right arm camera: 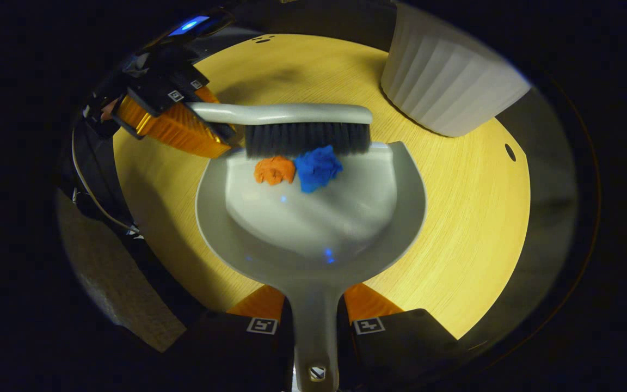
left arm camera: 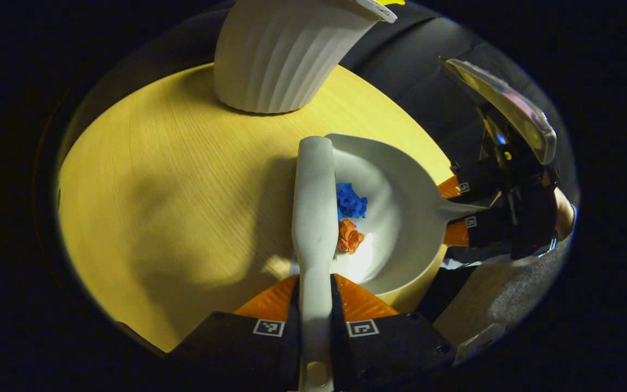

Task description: Pick up the small broom and dustpan from the desktop, sweep the trash into the dustpan with the broom, and then empty the trash into the garbage bin.

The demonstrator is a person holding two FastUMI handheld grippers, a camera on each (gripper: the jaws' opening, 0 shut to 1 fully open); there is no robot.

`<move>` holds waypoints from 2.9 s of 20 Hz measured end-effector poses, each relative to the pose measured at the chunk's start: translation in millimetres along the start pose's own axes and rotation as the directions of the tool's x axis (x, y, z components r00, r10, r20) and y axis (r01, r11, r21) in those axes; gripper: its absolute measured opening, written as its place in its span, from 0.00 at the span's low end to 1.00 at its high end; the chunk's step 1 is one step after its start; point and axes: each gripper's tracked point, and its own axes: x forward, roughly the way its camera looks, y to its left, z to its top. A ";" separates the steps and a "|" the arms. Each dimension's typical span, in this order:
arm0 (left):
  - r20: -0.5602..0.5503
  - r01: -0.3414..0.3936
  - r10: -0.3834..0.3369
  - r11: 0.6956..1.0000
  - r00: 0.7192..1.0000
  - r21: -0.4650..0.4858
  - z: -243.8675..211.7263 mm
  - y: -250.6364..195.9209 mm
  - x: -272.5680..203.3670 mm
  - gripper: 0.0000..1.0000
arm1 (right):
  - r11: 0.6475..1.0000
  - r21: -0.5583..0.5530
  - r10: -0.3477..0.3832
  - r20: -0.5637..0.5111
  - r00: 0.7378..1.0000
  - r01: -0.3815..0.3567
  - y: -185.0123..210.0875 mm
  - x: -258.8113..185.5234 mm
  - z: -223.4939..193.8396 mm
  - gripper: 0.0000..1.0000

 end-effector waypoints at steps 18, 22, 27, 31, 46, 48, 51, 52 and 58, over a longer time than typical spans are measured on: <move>0.220 -0.331 0.392 0.905 0.894 -0.267 -18.3 76.5 -73.2 0.27 | 0.977 0.206 -0.091 0.180 0.980 0.053 -0.1 -102.8 0.8 0.36; 0.244 -0.335 0.398 0.905 0.884 -0.261 -20.2 72.5 -78.4 0.25 | 0.962 0.264 -0.130 0.211 0.969 0.071 -29.4 -173.2 29.0 0.36; 0.262 -0.324 0.399 0.901 0.879 -0.288 -27.2 67.1 -83.9 0.27 | 0.941 0.321 -0.200 0.278 0.940 0.105 -87.6 -237.7 86.3 0.36; 0.263 -0.310 0.399 0.894 0.878 -0.322 -38.0 61.1 -91.3 0.27 | 0.920 0.354 -0.268 0.248 0.931 0.170 -145.9 -255.3 128.2 0.36; 0.300 -0.291 0.385 0.904 0.873 -0.314 -45.6 59.0 -101.8 0.25 | 0.797 -0.185 -0.601 -0.145 0.786 0.575 -268.2 -254.0 206.7 0.35; 0.303 -0.290 0.383 0.906 0.873 -0.309 -44.8 58.7 -101.6 0.27 | 0.805 -0.187 -0.591 -0.160 0.791 0.564 -269.5 -249.9 214.4 0.36; 0.304 -0.285 0.375 0.910 0.876 -0.301 -42.1 56.5 -99.7 0.25 | 0.810 -0.178 -0.584 -0.168 0.794 0.558 -269.6 -249.2 212.6 0.36; 0.304 -0.285 0.373 0.911 0.876 -0.297 -40.7 55.8 -99.5 0.25 | 0.810 -0.181 -0.584 -0.169 0.794 0.557 -270.9 -249.8 213.2 0.36; 0.311 -0.305 0.393 0.905 0.865 -0.296 -33.8 57.8 -101.9 0.26 | 0.843 -0.074 -0.538 -0.074 0.840 0.533 -261.1 -252.8 211.2 0.36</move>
